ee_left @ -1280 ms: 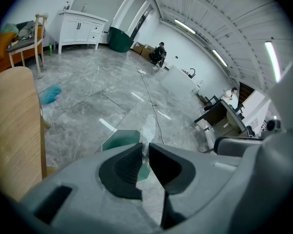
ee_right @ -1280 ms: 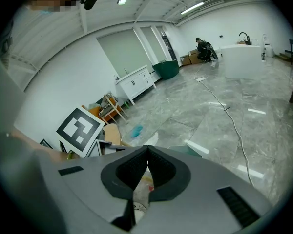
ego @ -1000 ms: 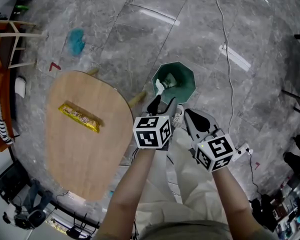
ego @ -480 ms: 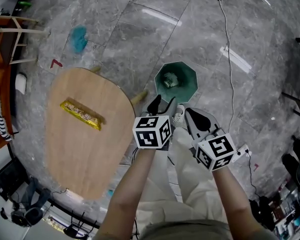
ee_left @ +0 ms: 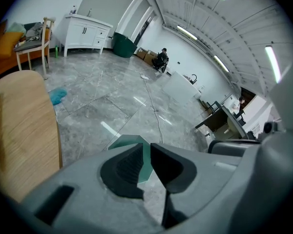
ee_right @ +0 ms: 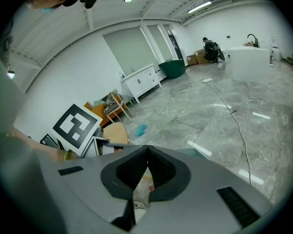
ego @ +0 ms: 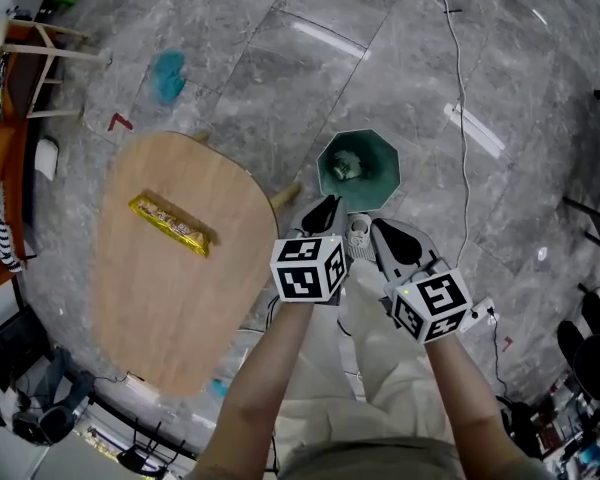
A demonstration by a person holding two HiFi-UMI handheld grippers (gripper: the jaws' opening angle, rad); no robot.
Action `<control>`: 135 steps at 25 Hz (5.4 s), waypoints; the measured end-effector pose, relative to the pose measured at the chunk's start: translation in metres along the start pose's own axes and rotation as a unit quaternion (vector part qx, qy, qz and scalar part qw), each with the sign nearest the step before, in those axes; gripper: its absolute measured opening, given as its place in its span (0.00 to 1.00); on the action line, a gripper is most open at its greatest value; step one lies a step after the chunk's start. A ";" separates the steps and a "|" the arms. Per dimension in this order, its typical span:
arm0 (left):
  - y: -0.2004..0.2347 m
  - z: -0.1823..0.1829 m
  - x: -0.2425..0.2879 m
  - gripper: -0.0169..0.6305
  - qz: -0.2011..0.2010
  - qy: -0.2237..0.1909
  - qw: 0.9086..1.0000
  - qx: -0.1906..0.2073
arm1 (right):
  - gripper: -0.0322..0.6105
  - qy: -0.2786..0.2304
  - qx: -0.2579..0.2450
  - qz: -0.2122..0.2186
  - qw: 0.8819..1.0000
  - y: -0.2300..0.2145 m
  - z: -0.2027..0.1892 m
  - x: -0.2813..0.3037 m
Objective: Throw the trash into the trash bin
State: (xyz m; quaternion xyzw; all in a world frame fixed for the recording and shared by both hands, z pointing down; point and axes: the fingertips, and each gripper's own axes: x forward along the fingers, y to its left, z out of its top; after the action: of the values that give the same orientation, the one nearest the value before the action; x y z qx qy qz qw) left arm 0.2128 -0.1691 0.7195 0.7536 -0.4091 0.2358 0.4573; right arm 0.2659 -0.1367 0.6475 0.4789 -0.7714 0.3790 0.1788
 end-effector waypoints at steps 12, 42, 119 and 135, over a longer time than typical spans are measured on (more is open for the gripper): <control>-0.004 0.016 -0.029 0.04 -0.002 -0.025 1.000 -0.003 | 0.06 0.006 -0.025 0.021 0.999 0.022 0.015 -0.002; -0.015 0.060 -0.175 0.04 0.028 -0.107 0.991 -0.079 | 0.06 0.019 -0.150 0.091 0.984 0.116 0.089 -0.057; 0.069 0.065 -0.372 0.04 0.149 -0.215 0.950 -0.172 | 0.06 0.026 -0.275 0.236 0.932 0.312 0.143 -0.071; 0.151 0.067 -0.359 0.04 0.162 -0.190 0.945 -0.210 | 0.06 0.056 -0.272 0.225 0.934 0.343 0.139 -0.013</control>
State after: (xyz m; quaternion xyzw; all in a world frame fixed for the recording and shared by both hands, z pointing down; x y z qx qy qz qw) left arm -0.1131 -0.1216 0.5014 0.5954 -0.6450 0.0676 0.4742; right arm -0.0153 -0.1470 0.4072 0.2039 -0.9212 0.2114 0.2553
